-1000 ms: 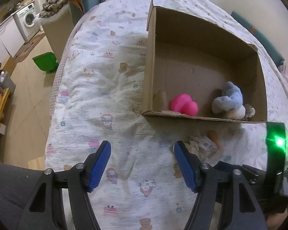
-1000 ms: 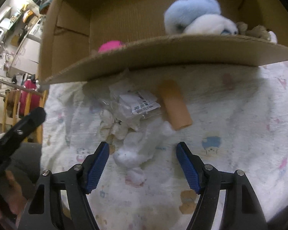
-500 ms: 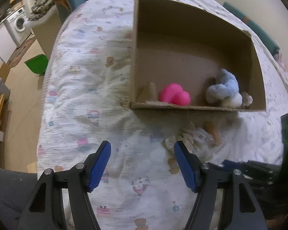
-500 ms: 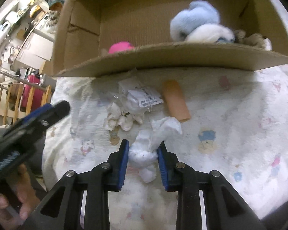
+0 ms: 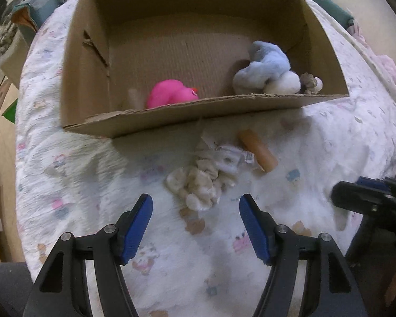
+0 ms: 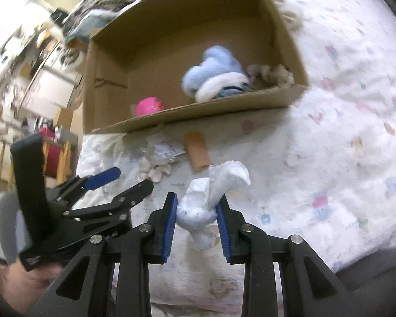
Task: Organize soft objects
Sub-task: 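Grasp the white sock with the right tool while the left tool grasps the white lace scrunchie, then carry the sock and scrunchie over the box and open both tools inside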
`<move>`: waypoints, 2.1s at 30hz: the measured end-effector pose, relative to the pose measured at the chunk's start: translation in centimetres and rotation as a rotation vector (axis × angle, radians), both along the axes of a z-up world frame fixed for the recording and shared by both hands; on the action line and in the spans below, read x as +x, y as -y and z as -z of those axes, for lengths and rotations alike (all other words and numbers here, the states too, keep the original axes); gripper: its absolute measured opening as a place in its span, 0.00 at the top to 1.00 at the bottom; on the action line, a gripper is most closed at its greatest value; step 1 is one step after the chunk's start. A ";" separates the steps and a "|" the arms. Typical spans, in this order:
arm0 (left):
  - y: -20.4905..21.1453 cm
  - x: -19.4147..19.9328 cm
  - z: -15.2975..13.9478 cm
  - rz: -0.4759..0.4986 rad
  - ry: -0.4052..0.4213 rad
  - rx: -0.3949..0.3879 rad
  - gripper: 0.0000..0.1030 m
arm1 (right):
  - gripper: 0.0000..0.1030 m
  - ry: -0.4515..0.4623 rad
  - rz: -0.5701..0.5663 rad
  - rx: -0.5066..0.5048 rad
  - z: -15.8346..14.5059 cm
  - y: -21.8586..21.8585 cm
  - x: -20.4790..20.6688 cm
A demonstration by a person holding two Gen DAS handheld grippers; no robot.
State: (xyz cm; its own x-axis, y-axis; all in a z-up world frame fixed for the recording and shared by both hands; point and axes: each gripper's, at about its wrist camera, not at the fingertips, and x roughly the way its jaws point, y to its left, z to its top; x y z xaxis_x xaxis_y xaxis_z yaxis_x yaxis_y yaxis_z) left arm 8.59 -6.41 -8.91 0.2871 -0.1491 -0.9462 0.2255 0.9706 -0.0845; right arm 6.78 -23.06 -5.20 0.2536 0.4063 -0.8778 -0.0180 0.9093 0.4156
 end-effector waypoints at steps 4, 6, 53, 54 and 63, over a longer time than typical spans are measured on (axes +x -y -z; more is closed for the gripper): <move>0.7 0.8 0.6 0.019 -0.002 -0.018 0.39 | 0.70 -0.001 0.037 0.021 0.2 0.9 0.4; 1.0 0.9 0.9 0.033 0.007 -0.005 0.56 | 0.70 -0.001 0.044 0.024 0.2 1.1 0.4; -5.7 -3.4 -12.3 -0.157 0.316 -0.018 0.92 | 0.69 0.225 -0.016 0.104 -6.6 0.8 1.8; -5.6 -2.9 -12.5 -0.158 0.320 -0.021 0.92 | 0.69 0.240 -0.016 0.104 -7.0 0.6 2.3; -3.9 2.0 -13.1 -0.115 0.365 -0.002 0.92 | 0.69 0.278 -0.007 0.074 -7.0 -0.4 7.4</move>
State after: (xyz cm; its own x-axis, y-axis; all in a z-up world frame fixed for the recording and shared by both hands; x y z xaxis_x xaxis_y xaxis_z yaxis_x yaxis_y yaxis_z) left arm 10.59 -2.46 4.17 0.6203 -0.0977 -0.7782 0.1308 0.9912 -0.0202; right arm 14.16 -22.68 1.84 0.4774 0.4692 -0.7429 -0.1473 0.8763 0.4587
